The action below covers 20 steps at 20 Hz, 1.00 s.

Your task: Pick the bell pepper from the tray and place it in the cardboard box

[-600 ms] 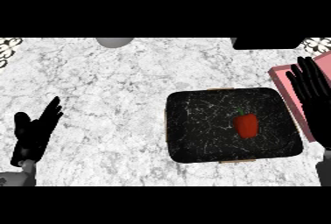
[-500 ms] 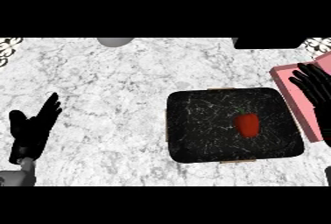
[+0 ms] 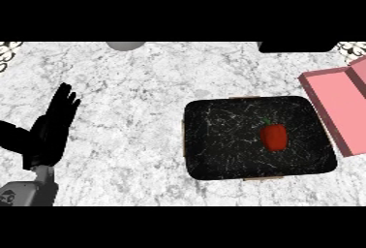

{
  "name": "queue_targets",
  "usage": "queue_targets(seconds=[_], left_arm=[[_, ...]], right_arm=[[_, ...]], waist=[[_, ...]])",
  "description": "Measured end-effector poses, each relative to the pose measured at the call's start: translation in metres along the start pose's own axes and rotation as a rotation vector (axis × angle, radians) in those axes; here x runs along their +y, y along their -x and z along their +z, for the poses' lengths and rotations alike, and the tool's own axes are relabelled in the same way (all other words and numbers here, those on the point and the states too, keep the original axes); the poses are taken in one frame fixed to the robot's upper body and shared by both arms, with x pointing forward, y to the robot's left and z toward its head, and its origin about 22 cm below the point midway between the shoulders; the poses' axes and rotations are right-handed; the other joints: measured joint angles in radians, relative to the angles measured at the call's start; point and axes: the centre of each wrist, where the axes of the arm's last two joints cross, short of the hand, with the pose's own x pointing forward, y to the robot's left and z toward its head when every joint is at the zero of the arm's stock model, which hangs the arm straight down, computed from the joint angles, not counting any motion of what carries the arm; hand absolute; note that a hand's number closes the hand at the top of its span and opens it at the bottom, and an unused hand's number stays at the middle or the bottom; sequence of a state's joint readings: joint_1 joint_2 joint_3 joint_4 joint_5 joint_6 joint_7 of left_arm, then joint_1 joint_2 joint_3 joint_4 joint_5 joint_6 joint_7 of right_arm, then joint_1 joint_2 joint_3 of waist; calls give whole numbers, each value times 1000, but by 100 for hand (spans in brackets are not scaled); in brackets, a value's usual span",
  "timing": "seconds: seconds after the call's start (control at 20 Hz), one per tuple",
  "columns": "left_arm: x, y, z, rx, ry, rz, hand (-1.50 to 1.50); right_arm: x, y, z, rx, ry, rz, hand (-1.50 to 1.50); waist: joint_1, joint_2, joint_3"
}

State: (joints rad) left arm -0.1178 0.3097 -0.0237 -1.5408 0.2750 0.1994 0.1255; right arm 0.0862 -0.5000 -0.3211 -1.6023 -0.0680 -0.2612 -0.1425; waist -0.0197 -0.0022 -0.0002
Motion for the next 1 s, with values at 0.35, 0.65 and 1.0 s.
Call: queue_targets(seconds=[0.35,0.65,1.0], left_arm=[[-19,-6,6,-13,12,37,0],[-20,-7,9,-20,13,34,0],[-23,-12,8,-26,23,44,0]], right_arm=[[-24,-17,10,-138,-101,222,-150],[-36,-61,5,-46,-404,453,-150],[-17,-125,8,59,-575,487,-150]], waist=[[9,0,-1],[11,0,-4],[17,1,-2]])
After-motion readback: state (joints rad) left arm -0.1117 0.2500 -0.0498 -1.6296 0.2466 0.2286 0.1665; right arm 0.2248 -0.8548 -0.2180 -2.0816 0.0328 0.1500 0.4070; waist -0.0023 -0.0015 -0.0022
